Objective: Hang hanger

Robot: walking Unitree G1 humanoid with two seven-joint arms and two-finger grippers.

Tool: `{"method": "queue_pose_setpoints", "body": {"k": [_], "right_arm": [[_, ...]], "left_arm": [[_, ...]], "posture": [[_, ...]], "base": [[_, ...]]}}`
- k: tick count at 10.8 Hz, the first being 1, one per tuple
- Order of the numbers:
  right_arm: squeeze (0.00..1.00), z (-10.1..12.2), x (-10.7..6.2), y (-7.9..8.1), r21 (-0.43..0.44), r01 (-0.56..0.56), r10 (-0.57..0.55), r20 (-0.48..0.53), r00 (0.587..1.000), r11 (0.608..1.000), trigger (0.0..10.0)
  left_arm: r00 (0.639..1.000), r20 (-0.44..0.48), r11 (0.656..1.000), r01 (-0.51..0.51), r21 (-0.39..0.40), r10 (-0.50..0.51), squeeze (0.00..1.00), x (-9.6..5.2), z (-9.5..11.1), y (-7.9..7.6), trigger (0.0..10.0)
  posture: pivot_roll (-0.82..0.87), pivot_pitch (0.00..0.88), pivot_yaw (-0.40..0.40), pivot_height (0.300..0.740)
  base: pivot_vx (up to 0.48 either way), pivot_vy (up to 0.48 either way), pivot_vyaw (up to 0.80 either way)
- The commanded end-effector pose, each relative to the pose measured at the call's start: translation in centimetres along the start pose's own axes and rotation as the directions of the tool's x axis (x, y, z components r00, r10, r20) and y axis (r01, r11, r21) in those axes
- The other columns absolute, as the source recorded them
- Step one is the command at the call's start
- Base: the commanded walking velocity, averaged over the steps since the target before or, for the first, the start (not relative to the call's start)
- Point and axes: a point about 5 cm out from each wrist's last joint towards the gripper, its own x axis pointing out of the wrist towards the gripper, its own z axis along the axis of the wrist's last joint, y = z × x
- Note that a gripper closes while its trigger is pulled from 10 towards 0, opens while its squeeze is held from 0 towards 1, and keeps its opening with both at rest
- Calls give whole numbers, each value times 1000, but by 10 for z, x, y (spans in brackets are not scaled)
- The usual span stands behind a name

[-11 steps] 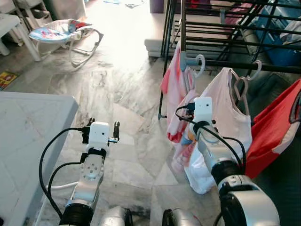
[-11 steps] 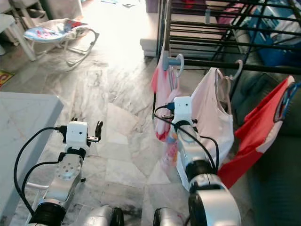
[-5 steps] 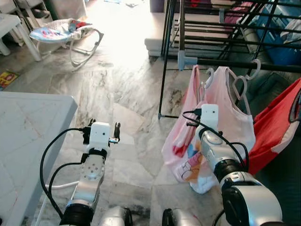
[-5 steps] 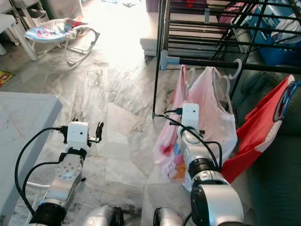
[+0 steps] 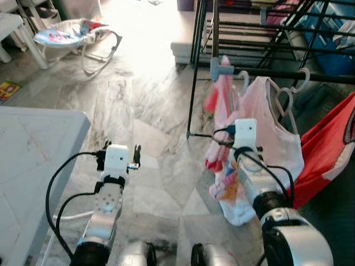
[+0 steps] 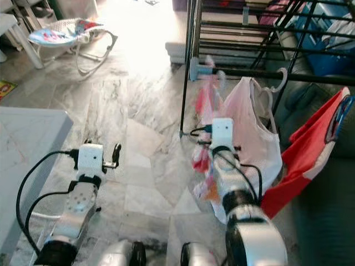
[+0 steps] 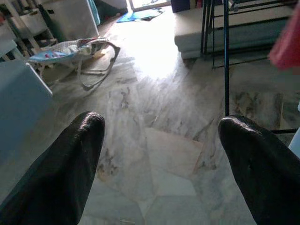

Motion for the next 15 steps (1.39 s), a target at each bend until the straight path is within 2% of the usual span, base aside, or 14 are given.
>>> {"method": "queue_pose_setpoints", "body": {"k": [1,2,3,4,5,6,11,13,15], "right_arm": [[0,10,0,1,28,-9,8,65,998,1000,10000],[0,16,5,3,53,-12,9,65,998,999,10000],[0,20,8,2,43,-6,4,46,999,999,10000],[0,20,14,3,41,-10,11,-25,1000,999,10000],[0,25,18,4,49,-24,26,-40,999,999,10000],[0,22,20,3,51,-35,40,-96,995,998,10000],[0,-16,9,4,141,-27,65,-274,959,990,10000],[0,-19,8,2,142,-22,62,-283,957,990,10000],[0,-5,12,4,27,-61,65,-185,981,998,10000]], "left_arm": [[1000,-7,1000,-1,3,1,0,-1,0,2,10000],[1000,-4,1000,10,9,-10,0,1,2,0,10000],[1000,-2,1000,6,10,-6,0,1,4,2,10000],[1000,-2,1000,4,14,-4,0,-1,4,4,10000],[1000,-23,1000,-10,19,10,0,-5,0,8,10000],[998,-53,1000,-29,7,30,0,-8,-5,9,10000],[999,-48,1000,1,7,-1,0,-9,-1,6,10000],[999,-49,1000,4,6,-4,0,-9,0,5,10000],[999,-34,1000,-1,-2,1,0,-10,2,6,10000]], "posture": [[22,139,-11,740],[19,143,-7,740],[22,150,-4,740],[32,158,-5,740],[51,171,-10,740],[58,173,-14,740],[59,182,-8,740],[57,185,-8,740],[64,184,-10,740]], "base": [[0,0,0],[0,0,0],[0,0,0],[0,0,0],[0,0,0],[0,0,0],[0,0,0],[0,0,0],[0,0,0]]}}
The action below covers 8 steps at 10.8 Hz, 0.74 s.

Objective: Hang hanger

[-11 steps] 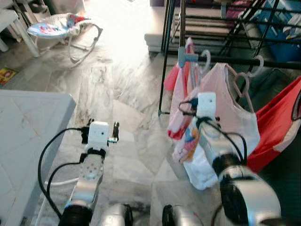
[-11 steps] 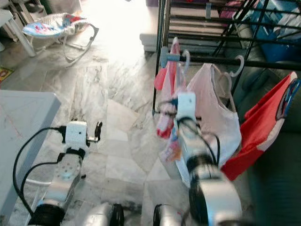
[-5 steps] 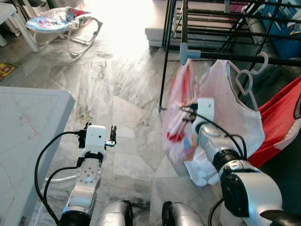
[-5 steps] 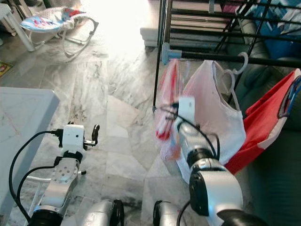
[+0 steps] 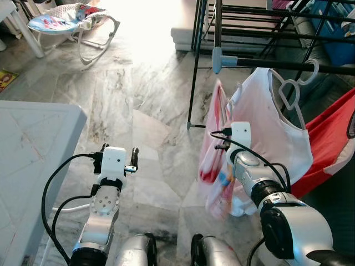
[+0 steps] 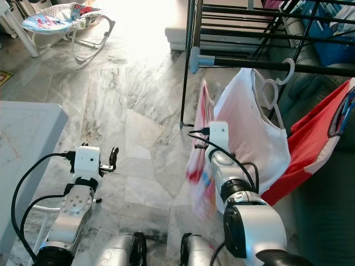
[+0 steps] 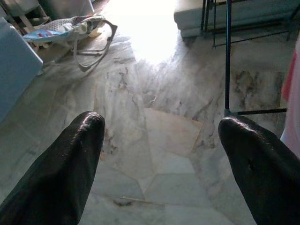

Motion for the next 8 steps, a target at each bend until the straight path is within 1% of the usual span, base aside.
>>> {"method": "queue_pose_setpoints", "body": {"k": [1,3,4,5,6,7,8], "right_arm": [[0,3,-1,0,-22,1,0,49,999,1000,10000],[0,-14,-12,-6,-22,39,-36,109,993,999,10000],[0,-27,-24,-14,-12,60,-58,153,987,998,10000],[0,-38,-46,-16,-52,70,-57,231,971,996,10000],[0,-36,-57,-17,-71,89,-64,303,951,994,10000],[0,-30,-65,-15,-74,106,-72,366,928,992,10000],[0,-22,-71,-14,-46,127,-98,403,910,991,10000]], "left_arm": [[1000,22,1000,3,-9,-3,0,-3,3,2,10000],[1000,19,1000,10,-14,-10,0,-6,3,5,10000],[999,26,999,21,-25,-20,0,-6,3,6,10000],[998,33,998,46,-30,-45,0,-6,4,6,10000],[997,43,997,65,-46,-63,0,-4,6,6,10000],[996,52,996,73,-40,-71,0,-1,9,5,10000],[995,54,995,86,-50,-83,0,1,11,3,10000]], "posture": [[64,185,-10,740],[60,187,-10,740],[58,189,-8,740],[50,179,-6,740],[42,172,-2,740],[39,169,2,740],[39,162,5,740]], "base": [[0,0,0],[0,0,0],[0,0,0],[0,240,0],[274,398,0],[274,394,0],[274,394,0]]}}
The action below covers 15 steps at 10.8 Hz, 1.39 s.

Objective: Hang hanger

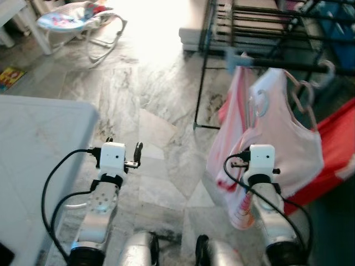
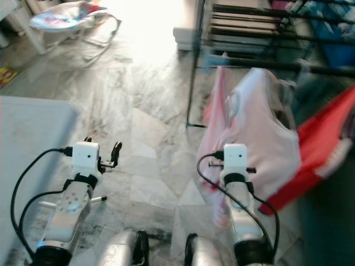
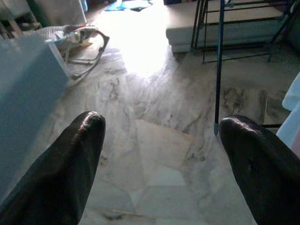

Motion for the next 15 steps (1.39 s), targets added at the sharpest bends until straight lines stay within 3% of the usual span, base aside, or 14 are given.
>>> {"method": "queue_pose_setpoints", "body": {"k": [1,6,8,11,15], "right_arm": [[0,8,-2,3,2,-5,5,22,1000,1000,10000],[0,9,-1,8,72,16,-15,-8,1000,997,10000],[0,11,-1,7,67,16,-17,0,1000,998,10000],[0,10,7,-9,98,109,-107,-27,994,989,10000],[0,7,10,-15,108,123,-118,-59,991,986,10000]], "left_arm": [[1000,-15,1000,8,-1,-8,0,-1,-3,1,10000],[999,0,999,43,10,-43,0,-3,-3,-2,10000],[998,6,998,57,-13,-57,0,-4,-2,-6,10000],[998,-1,998,65,-18,-65,0,-6,-4,-10,10000],[998,-8,998,61,-18,-61,0,-7,-5,-11,10000]], "posture": [[42,159,4,740],[50,165,3,740],[49,168,-1,740],[47,171,-9,740],[44,174,-13,740]], "base": [[274,394,0],[434,66,-125],[0,0,0],[0,0,0],[0,0,0]]}}
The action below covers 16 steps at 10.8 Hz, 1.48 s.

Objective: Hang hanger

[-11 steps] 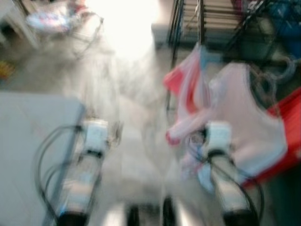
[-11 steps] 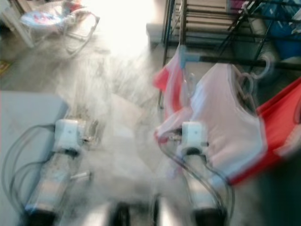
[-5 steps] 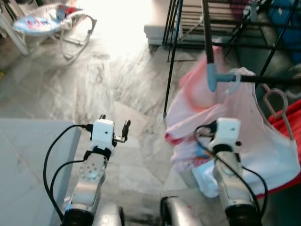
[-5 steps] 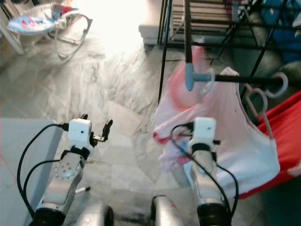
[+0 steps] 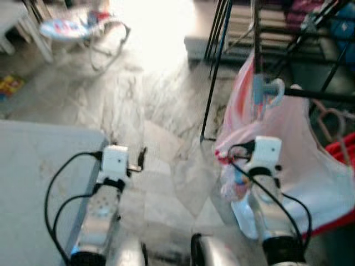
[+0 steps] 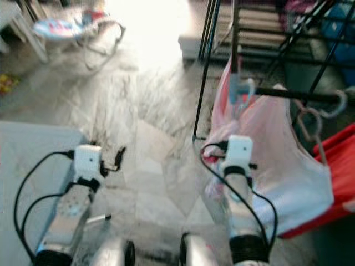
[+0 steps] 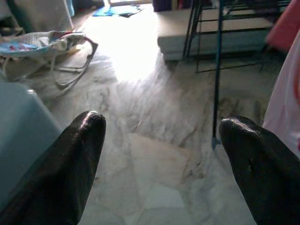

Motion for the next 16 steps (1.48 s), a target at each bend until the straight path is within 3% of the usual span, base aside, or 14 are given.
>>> {"method": "queue_pose_setpoints", "body": {"k": [1,5,12,16], "right_arm": [[0,1,3,-5,25,25,-24,-11,1000,999,10000],[0,0,14,-13,48,53,-50,-72,996,997,10000],[0,9,45,-13,47,-26,34,-183,982,999,10000],[0,-1,47,-8,40,-68,77,-280,957,997,10000]], "left_arm": [[1000,-13,1000,-2,8,2,0,-2,-2,0,10000],[1000,-17,1000,1,5,-1,0,-1,-3,-2,10000],[1000,-31,1000,-2,3,2,0,-1,-5,-4,10000],[999,-34,1000,-5,6,5,0,-1,-5,-3,10000]], "posture": [[42,173,-13,740],[39,171,-14,740],[45,174,-21,740],[51,177,-25,740]], "base": [[0,0,0],[0,0,0],[0,0,0],[0,0,0]]}}
